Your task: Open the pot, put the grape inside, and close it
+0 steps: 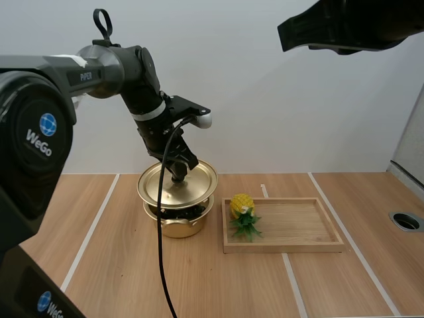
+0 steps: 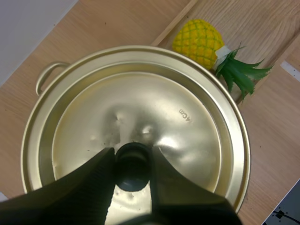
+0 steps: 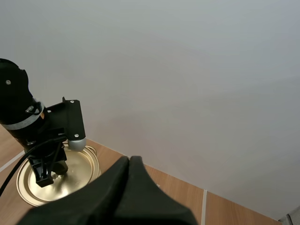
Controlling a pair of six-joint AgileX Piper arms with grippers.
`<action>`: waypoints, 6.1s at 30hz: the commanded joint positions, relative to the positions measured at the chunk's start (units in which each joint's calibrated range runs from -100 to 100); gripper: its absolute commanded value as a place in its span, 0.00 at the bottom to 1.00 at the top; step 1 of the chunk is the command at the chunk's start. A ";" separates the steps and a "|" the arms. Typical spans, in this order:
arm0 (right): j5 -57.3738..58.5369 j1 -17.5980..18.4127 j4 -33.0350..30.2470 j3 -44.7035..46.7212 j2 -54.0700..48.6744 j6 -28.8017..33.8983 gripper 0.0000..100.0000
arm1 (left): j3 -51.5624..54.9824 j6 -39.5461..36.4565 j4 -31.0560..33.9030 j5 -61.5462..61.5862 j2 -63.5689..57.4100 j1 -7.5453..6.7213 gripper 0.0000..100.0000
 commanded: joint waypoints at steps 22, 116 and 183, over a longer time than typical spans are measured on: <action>0.00 -0.19 -0.44 0.23 -0.64 -0.29 0.00 | 0.17 0.71 -1.61 -11.56 8.81 -0.22 0.00; 0.00 -0.19 4.22 0.23 -0.64 -0.28 0.00 | -34.55 -13.85 9.12 0.00 -21.05 -0.22 1.00; -47.28 -3.76 -17.44 34.33 -37.00 25.41 0.00 | 23.00 -51.85 30.28 -55.06 -87.26 -0.22 0.00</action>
